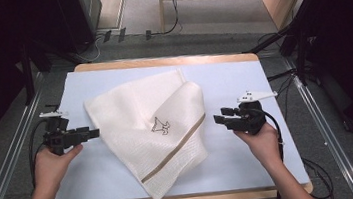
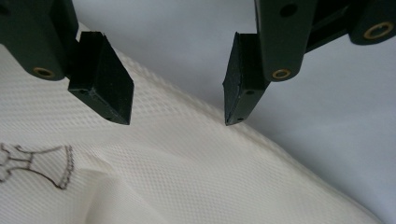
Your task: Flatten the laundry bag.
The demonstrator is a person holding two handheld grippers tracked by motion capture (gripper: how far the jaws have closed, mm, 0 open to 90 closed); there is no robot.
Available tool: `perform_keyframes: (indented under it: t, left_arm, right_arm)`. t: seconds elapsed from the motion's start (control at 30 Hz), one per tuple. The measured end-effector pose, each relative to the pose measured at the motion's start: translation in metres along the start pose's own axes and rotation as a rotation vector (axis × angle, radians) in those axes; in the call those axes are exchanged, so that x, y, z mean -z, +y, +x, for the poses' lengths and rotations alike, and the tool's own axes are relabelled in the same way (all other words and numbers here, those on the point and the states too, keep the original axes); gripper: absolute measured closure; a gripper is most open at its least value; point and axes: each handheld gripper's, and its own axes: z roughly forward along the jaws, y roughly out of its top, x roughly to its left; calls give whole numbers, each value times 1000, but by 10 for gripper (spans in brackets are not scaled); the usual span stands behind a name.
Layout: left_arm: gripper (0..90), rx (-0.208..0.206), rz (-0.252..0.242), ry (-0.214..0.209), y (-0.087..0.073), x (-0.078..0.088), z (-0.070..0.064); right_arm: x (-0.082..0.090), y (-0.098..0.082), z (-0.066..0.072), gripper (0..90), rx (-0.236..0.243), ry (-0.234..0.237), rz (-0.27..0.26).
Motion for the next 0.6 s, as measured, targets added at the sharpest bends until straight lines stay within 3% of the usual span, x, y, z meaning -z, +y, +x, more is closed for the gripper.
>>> perform_keyframes:
  t: [0.17,0.33,0.4,0.6]
  left_arm:
    - [433,-9,43,-7,-17,-5,-17]
    - [391,-17,56,-10,-27,-11,-25]
    - [309,-11,70,-20,-34,-21,-30]
    - [304,-28,87,-22,-32,-37,-34]
  right_arm:
    - [-15,11,-9,521,23,-11,3]
    - [-25,18,-16,491,38,-25,-4]
    - [-32,25,-19,482,54,-29,-22]
    - [-50,38,-23,452,31,-3,-36]
